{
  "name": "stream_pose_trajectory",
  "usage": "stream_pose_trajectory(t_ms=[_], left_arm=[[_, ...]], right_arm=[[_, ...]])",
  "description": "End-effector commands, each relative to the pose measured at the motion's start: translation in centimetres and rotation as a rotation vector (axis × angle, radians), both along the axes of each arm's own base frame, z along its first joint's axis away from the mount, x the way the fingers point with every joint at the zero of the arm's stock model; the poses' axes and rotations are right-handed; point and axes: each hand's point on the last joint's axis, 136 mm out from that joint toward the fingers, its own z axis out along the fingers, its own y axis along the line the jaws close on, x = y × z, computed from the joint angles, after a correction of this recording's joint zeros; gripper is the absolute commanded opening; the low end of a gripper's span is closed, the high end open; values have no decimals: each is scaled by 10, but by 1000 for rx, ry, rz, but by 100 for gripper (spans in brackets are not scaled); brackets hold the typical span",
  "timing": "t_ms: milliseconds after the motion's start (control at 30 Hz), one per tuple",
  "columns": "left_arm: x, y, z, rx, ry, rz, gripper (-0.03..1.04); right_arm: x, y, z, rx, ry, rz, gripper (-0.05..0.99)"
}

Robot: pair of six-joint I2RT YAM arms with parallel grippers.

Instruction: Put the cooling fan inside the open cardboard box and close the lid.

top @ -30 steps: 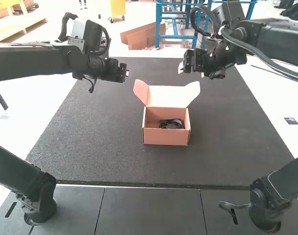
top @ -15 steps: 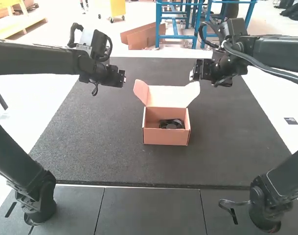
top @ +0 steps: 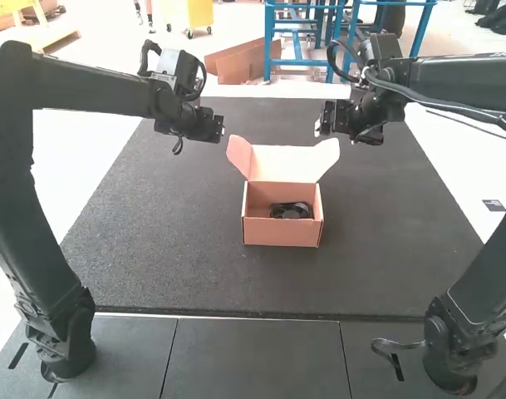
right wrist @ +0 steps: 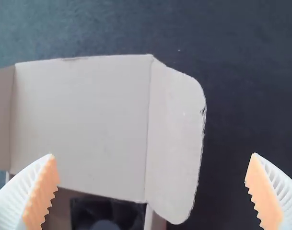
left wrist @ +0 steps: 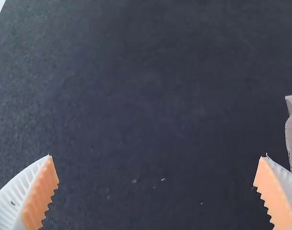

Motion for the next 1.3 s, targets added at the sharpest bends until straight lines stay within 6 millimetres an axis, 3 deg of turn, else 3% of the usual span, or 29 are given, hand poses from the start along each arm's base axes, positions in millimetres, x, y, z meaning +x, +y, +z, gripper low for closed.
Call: stream_pose_trajectory(t_ms=[0,333,667,933,1200,1267], left_arm=[[9,0,11,-3,-24,14,96],[8,-1,4,6,8,4,96],[-6,-45,-1,-122,65,-171,97],[-9,-55,2,-164,76,-205,97],[-9,-56,2,-167,77,-205,97],[-10,-56,1,-167,79,-206,97]], right_arm=[[9,0,11,36,-7,-12,89],[12,-10,8,41,24,-44,89],[0,-4,-4,89,120,-13,88],[5,-2,-8,113,145,-24,88],[16,2,-12,135,132,-42,80],[18,3,-12,137,124,-42,71]])
